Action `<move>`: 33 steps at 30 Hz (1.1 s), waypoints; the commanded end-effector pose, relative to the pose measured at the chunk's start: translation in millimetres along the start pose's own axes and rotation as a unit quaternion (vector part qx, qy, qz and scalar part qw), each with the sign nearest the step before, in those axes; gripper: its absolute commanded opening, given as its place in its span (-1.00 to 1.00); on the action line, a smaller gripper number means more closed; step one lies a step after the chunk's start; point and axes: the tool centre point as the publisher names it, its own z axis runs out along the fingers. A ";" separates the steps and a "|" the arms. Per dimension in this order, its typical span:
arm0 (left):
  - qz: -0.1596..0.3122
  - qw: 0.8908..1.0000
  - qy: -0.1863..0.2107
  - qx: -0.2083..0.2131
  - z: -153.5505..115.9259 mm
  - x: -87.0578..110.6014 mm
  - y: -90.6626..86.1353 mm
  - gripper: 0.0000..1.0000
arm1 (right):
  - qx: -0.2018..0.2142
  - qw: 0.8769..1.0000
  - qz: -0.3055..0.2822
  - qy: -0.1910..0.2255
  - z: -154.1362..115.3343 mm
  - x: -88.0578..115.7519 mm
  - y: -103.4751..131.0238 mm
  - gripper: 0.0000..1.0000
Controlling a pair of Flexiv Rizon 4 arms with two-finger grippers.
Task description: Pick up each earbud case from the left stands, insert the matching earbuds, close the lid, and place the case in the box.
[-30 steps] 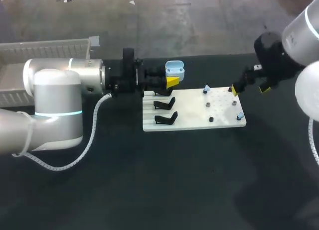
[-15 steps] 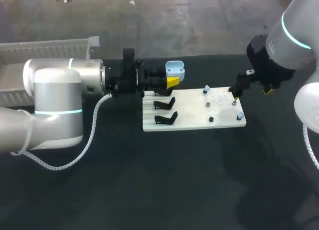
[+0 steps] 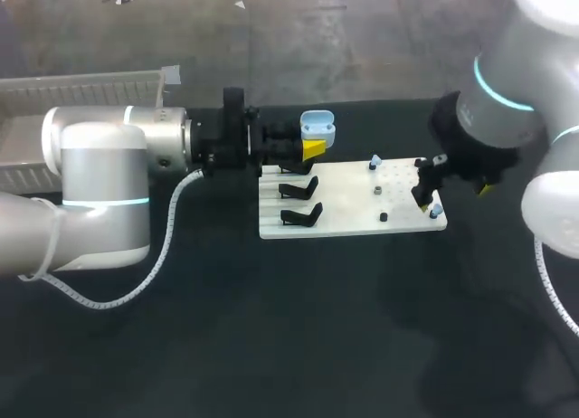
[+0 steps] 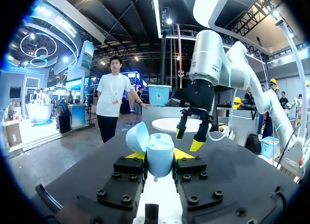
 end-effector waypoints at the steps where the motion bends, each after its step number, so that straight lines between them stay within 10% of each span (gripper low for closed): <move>1: 0.002 1.000 -0.003 -0.003 -0.1 0.9 -1.5 -1.00 | 0.007 1.000 -0.008 0.017 12.7 -3.2 5.3 1.00; 11: 0.002 1.000 -0.003 -0.003 -0.1 0.9 -1.5 -1.00 | 0.025 0.998 -0.043 0.039 28.8 -2.3 5.4 1.00; 24: 0.002 1.000 -0.003 -0.003 -0.1 0.9 -1.5 -1.00 | 0.028 0.998 -0.033 0.053 38.4 2.1 8.2 0.18; 33: 0.002 1.000 -0.003 -0.003 -0.1 0.9 -1.5 -1.00 | 0.029 0.998 -0.015 0.053 41.7 1.4 7.5 -0.04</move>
